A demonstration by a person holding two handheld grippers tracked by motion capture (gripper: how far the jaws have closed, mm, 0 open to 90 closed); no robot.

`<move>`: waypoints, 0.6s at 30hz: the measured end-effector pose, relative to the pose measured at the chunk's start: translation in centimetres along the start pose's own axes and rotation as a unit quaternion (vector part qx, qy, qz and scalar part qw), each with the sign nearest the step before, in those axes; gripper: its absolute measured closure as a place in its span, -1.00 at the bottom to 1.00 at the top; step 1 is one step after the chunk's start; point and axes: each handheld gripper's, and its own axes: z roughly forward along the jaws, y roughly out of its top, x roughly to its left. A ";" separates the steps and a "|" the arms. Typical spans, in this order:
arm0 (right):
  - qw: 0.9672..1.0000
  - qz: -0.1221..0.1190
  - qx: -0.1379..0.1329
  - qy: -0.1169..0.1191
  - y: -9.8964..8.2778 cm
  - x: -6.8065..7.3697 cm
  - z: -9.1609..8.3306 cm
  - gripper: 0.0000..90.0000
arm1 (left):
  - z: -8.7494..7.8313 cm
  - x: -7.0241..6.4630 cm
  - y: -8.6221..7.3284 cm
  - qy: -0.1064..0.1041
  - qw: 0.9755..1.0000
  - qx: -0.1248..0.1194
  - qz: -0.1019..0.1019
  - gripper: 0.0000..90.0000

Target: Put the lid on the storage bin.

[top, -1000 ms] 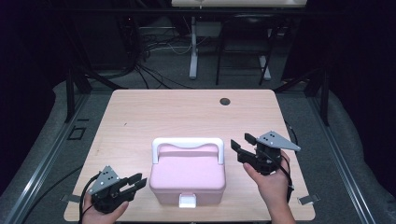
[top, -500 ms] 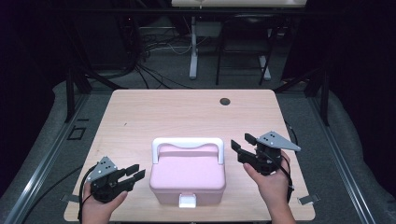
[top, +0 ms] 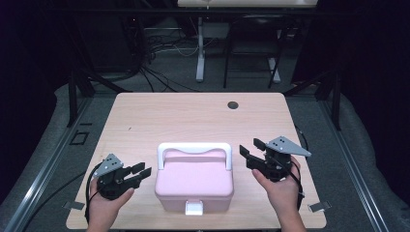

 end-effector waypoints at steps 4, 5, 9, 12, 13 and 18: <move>1.000 0.001 0.000 0.000 0.0 0.0 0.0 -0.03 | 0.6 0.5 -0.1 0.003 1.000 0.001 -0.005 0.42; 1.000 0.001 -0.001 -0.001 -0.1 -0.1 0.0 -0.03 | 0.7 0.6 -0.1 0.004 1.000 0.001 -0.006 0.41; 1.000 0.002 -0.002 -0.001 -0.1 -0.2 0.0 -0.03 | 1.2 1.0 -0.2 0.007 1.000 0.002 -0.008 0.41; 1.000 0.000 0.001 -0.002 -0.3 -0.1 0.1 -0.03 | 1.3 1.1 -0.5 0.007 1.000 0.003 -0.010 0.41; 1.000 0.001 0.002 -0.002 -0.3 -0.1 0.1 -0.03 | 1.4 1.2 -0.7 0.008 1.000 0.003 -0.012 0.41; 1.000 -0.002 0.007 -0.005 -0.7 -0.1 0.3 -0.03 | 1.6 1.6 -1.4 0.010 1.000 0.006 -0.017 0.41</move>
